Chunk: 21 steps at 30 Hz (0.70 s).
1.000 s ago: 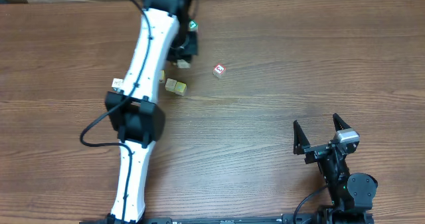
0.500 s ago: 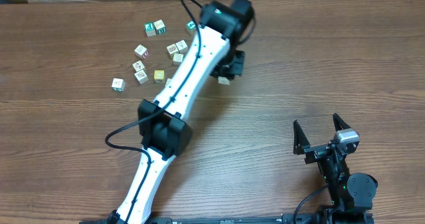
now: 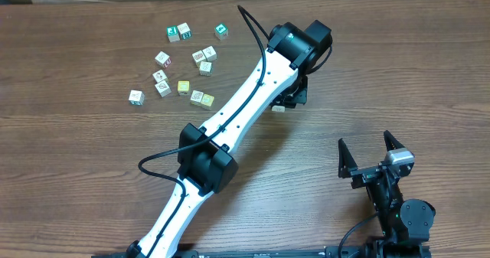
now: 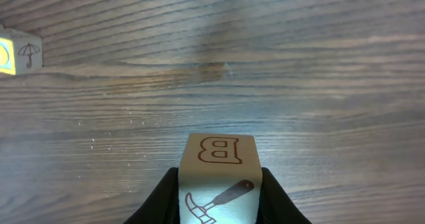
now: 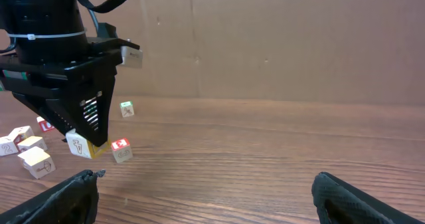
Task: Form a tower
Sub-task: 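Lift the B block and carry it right to open table, then lower the B block onto the table and open the left gripper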
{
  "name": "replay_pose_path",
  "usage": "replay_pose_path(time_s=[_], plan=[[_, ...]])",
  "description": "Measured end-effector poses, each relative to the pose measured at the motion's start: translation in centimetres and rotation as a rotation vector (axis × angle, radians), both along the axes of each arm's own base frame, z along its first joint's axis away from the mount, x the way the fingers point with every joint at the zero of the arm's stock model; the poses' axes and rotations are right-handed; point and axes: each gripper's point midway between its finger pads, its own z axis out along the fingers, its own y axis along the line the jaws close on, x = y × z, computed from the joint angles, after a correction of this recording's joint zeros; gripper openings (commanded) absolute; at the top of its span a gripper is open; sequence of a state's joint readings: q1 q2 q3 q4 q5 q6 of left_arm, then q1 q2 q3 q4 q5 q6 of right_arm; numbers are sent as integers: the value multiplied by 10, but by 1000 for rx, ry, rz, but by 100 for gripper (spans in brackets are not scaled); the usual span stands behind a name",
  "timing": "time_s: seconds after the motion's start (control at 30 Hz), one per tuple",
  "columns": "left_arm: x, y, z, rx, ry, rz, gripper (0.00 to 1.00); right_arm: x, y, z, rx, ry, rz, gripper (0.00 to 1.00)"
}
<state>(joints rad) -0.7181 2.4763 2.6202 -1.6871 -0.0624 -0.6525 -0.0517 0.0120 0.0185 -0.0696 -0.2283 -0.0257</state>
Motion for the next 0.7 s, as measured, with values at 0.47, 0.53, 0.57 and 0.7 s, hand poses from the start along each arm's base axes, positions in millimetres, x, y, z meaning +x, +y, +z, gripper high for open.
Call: replay_pose_path(time_s=[0.47,0.53,0.57,0.7], plan=[[2,15,-20,86,-10,160,18,0,0,0,0,0,0,100],[2,17,-29,99,0,164,18,0,0,0,0,0,0,100],[2,18,-33,106,5,167,17,0,0,0,0,0,0,100],[-2,23,-52,137,30,168,17,0,0,0,0,0,0,100]])
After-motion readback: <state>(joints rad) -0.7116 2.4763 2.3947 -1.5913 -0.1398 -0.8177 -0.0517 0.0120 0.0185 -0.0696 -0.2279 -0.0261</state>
